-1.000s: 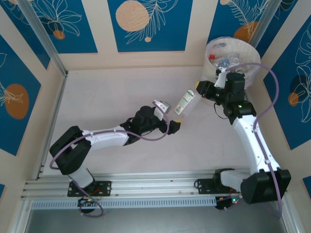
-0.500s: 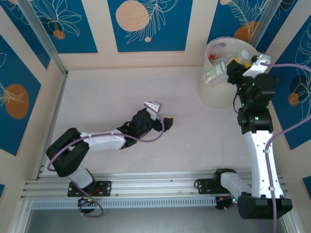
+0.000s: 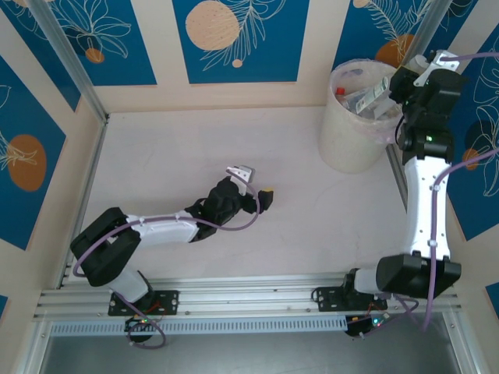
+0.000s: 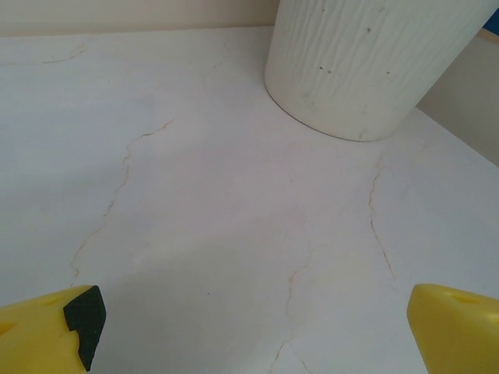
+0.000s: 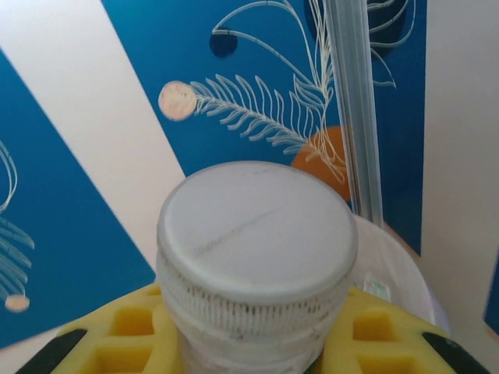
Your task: Put the plastic bottles in the bin
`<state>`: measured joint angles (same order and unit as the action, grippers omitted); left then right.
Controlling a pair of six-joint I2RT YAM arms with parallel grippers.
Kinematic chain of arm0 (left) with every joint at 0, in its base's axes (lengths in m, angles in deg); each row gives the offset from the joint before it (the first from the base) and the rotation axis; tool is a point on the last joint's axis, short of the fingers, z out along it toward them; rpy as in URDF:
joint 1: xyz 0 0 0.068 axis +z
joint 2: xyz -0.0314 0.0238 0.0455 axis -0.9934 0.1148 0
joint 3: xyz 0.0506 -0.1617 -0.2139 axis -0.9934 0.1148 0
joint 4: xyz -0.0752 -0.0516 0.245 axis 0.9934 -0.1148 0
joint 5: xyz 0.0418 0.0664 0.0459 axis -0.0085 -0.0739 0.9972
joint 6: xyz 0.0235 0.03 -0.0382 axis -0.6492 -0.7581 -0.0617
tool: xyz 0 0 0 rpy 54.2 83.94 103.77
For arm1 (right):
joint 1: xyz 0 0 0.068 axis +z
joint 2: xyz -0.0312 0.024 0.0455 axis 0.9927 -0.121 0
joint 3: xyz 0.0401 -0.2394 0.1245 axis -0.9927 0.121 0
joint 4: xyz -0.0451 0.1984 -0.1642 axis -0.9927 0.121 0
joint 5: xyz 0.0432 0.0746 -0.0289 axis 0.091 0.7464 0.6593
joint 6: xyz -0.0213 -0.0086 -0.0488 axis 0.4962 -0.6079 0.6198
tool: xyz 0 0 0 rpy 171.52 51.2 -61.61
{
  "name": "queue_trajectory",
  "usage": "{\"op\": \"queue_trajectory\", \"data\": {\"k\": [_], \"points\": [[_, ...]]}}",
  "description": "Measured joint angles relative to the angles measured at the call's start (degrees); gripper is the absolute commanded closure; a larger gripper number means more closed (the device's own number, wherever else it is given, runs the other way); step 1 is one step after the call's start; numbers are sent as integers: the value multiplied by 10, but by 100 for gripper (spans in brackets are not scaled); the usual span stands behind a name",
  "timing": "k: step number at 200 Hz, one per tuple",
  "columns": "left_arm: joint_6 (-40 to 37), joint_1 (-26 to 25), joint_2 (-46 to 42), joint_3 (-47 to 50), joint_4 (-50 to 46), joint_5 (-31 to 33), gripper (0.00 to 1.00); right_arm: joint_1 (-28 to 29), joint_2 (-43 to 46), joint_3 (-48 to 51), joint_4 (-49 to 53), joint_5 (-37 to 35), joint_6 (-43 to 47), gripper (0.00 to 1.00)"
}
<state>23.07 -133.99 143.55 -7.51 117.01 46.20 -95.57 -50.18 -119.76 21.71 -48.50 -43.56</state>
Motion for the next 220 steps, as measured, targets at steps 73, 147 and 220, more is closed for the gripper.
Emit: {"op": "queue_trajectory", "data": {"k": [73, 147, 220], "points": [[4, 3, -9, 11, 5, 12, 0, 5, -103, -4, 33, -52, -39, 99], [4, 6, -9, 11, 5, 17, 0, -59, -173, -18, 13, 123, -156, 92], [6, 7, -9, 11, 4, 18, 0, -68, -187, -20, -1, 202, -172, 62]]}}
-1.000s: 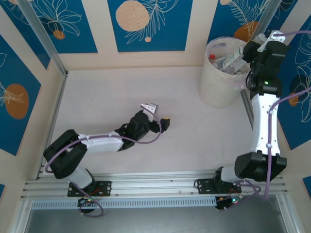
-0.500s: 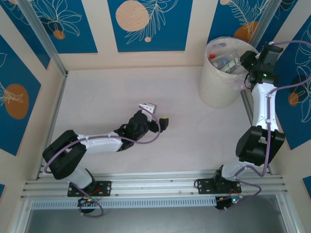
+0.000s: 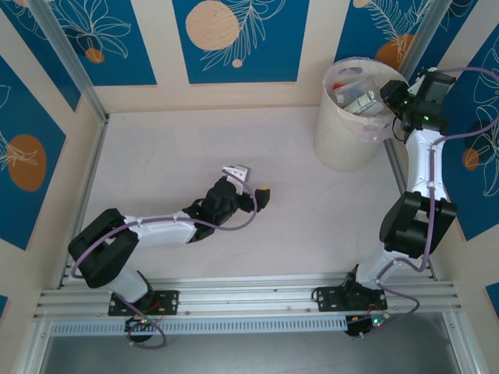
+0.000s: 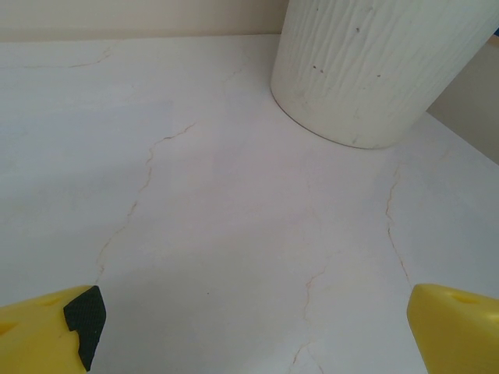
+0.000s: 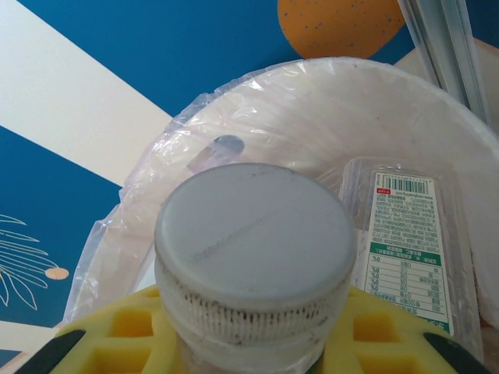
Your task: Put the plastic bottles in the bin
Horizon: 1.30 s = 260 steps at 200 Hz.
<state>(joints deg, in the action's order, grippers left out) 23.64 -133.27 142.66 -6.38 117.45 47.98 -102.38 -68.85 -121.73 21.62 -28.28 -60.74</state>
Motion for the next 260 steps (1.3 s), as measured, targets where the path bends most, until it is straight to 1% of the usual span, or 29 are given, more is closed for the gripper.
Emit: {"op": "queue_trajectory", "data": {"k": [14, 22, 27, 31, 37, 49, 94, 125, 148, 158, 173, 208, 223, 244, 260], "points": [[0, 0, 0, 0, 0, 0, 0, -1, -8, -12, 7, 3, 8, 54], [0, 0, 0, 0, 0, 0, 0, -1, -15, -23, 13, 4, 16, 43], [1, 0, 0, 0, 0, 0, 0, -1, -20, -30, 17, 5, 16, 39], [1, 0, 0, 0, 0, 0, 0, -1, -24, -36, 19, 5, 23, 32], [1, 0, 0, 0, 0, 0, 0, 0, -30, -43, 19, 3, 30, 24], [3, 0, 0, 0, 0, 0, 0, 5, -33, -55, 23, -8, 35, 19], [9, 1, 0, 0, 0, 2, 0, 41, -16, -57, 66, -116, 60, 15], [11, 1, 0, 0, 0, 2, 0, 63, 30, -57, 106, -203, 85, 13], [11, 1, 0, 0, 0, 2, 0, 55, 63, -83, 147, -225, 88, 15], [11, 1, 0, 0, 0, 2, 0, 49, 69, -103, 168, -221, 88, 16], [11, 2, 0, 3, 2, 2, 0, 40, 76, -118, 190, -189, 88, 16], [11, 2, 0, 6, 4, 2, 0, 40, 72, -120, 226, -48, 97, 16], [11, 3, 0, 6, 4, 2, 0, 47, 64, -120, 227, -10, 103, 16], [11, 3, 0, 8, 5, 2, 0, 52, 47, -119, 220, 6, 105, 16], [11, 4, 0, 11, 5, 2, 0, 49, 23, -119, 211, -22, 100, 16]]}}
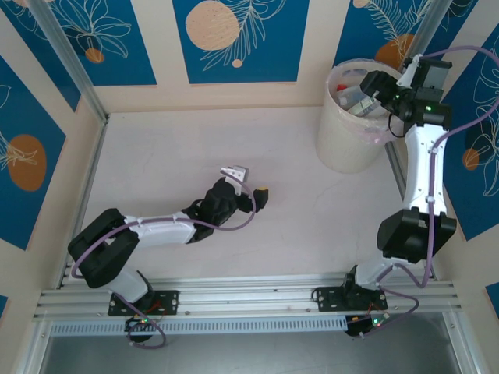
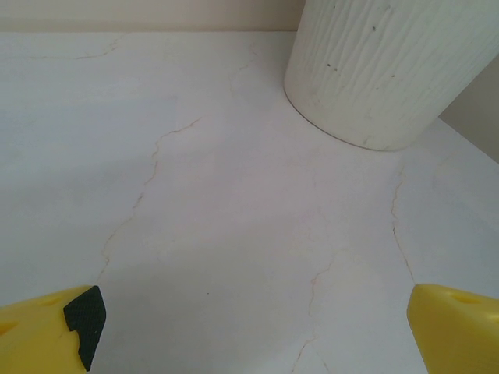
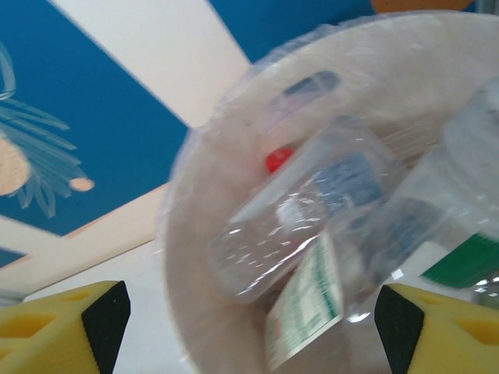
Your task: Put the plastic bottles in the bin
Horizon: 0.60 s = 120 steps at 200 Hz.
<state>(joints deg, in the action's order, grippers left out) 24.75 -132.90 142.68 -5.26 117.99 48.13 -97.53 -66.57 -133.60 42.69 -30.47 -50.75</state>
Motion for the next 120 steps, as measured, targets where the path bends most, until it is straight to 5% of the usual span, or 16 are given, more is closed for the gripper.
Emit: {"op": "queue_trajectory", "data": {"k": [58, 120], "points": [[2, 0, 0, 7, 0, 0, 0, -15, -139, -67, -18, -56, -21, 17], [4, 0, 0, 7, 0, 0, 0, 10, -80, -44, -7, -92, -28, 17]]}}
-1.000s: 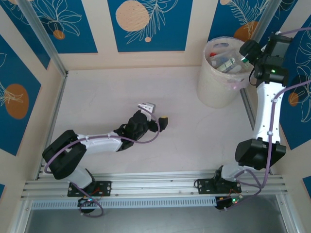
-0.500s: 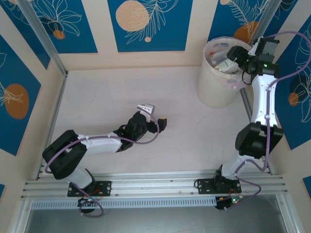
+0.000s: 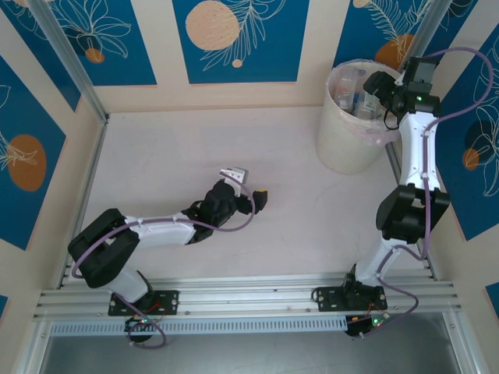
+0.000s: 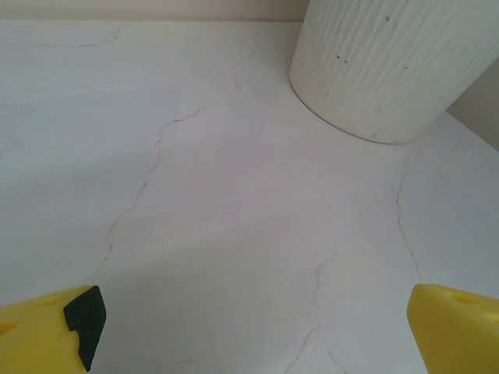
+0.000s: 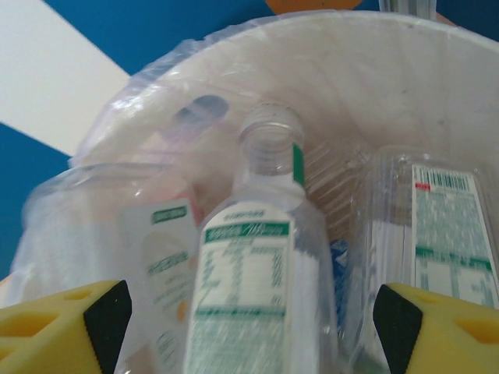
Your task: Put the plastic bottles in the bin
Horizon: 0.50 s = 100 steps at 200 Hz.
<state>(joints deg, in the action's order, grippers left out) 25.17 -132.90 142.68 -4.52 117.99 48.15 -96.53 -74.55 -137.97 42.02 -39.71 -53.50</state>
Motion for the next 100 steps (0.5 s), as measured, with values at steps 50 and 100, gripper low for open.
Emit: {"op": "queue_trajectory", "data": {"k": [50, 100], "points": [[1, 2, 0, 0, 0, 0, 0, 17, 101, 32, -29, 51, -3, 17], [9, 3, 0, 0, 0, 0, 0, 47, 83, 65, -2, 85, -15, 16]]}}
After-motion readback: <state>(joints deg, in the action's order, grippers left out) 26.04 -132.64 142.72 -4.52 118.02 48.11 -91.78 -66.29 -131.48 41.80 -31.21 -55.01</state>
